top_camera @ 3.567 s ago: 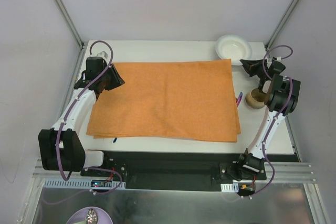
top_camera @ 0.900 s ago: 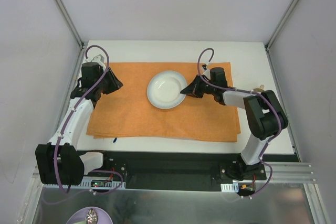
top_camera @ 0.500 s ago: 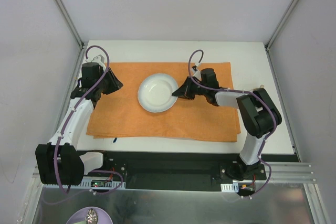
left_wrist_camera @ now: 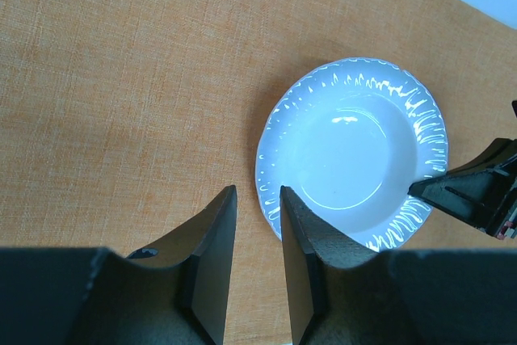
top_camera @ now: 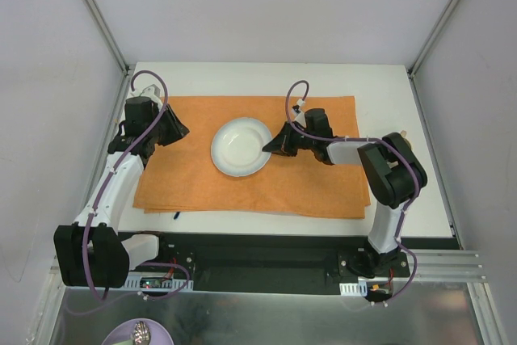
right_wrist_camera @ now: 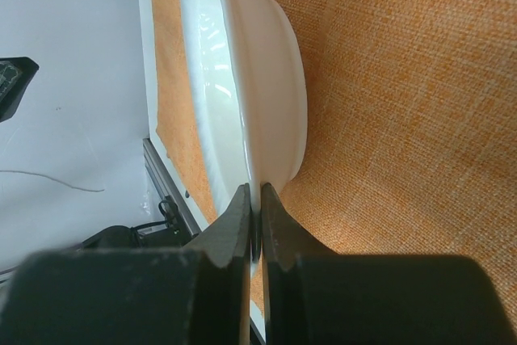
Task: Set the dinner table for one person
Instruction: Place the plate on the napkin.
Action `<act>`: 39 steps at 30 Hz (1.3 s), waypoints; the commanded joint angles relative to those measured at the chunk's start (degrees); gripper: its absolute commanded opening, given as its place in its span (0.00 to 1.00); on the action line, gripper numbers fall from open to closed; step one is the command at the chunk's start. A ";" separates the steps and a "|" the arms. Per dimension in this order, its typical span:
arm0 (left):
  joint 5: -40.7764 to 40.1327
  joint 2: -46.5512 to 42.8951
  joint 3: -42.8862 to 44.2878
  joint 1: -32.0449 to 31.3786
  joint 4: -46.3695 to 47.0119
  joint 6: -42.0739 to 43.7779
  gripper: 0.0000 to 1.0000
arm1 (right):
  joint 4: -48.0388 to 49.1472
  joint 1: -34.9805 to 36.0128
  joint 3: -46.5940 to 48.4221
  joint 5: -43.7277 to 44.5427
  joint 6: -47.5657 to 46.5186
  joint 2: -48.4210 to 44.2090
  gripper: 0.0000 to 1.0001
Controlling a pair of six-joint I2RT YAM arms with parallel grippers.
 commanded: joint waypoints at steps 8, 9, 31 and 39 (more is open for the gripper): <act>0.72 -1.33 -0.77 0.64 1.21 -0.01 0.28 | 9.96 -1.03 4.32 -2.16 1.85 -1.77 0.01; 0.81 -1.42 -0.77 0.64 1.21 -0.01 0.28 | 9.96 -1.20 4.40 -2.34 1.85 -2.03 0.01; 0.63 -1.07 -0.95 0.64 1.21 -0.10 0.28 | 9.96 -3.49 3.26 -2.51 1.85 0.95 0.35; 0.81 -1.06 -0.86 1.79 1.21 -0.19 0.28 | 9.87 -4.37 0.80 -1.29 1.24 -0.62 0.55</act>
